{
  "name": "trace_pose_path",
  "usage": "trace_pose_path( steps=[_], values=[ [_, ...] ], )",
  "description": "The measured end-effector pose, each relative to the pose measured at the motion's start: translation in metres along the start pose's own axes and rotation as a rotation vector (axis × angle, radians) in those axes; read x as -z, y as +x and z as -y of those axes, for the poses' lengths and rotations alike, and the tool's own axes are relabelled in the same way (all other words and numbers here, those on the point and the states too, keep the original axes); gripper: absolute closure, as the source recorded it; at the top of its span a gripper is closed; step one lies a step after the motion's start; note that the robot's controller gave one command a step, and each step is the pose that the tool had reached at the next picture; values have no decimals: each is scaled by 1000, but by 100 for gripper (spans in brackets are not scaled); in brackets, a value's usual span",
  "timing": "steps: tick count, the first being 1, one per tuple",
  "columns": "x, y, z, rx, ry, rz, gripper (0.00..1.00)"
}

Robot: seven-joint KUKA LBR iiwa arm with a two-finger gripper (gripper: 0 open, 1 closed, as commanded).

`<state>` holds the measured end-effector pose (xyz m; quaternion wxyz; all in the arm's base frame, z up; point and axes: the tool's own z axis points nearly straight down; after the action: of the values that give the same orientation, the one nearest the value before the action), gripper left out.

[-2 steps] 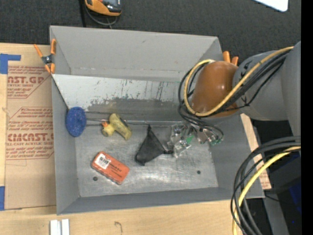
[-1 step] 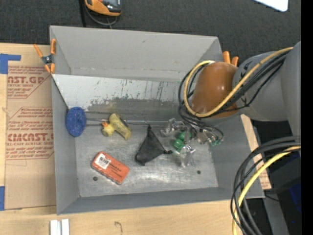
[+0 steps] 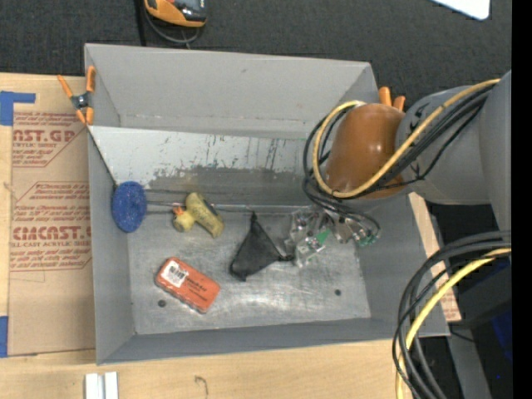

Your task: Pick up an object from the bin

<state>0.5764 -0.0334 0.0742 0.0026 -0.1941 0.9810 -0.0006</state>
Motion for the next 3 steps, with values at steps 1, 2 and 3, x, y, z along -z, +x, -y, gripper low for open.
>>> trace_pose_path(
  steps=[1, 2, 3],
  values=[
    [0, 0, 0, 0, 0, 0, 100],
    [41, -19, -64, -18, -4, 2, 0],
    [39, -17, -61, -22, -3, -2, 0]
  ],
)
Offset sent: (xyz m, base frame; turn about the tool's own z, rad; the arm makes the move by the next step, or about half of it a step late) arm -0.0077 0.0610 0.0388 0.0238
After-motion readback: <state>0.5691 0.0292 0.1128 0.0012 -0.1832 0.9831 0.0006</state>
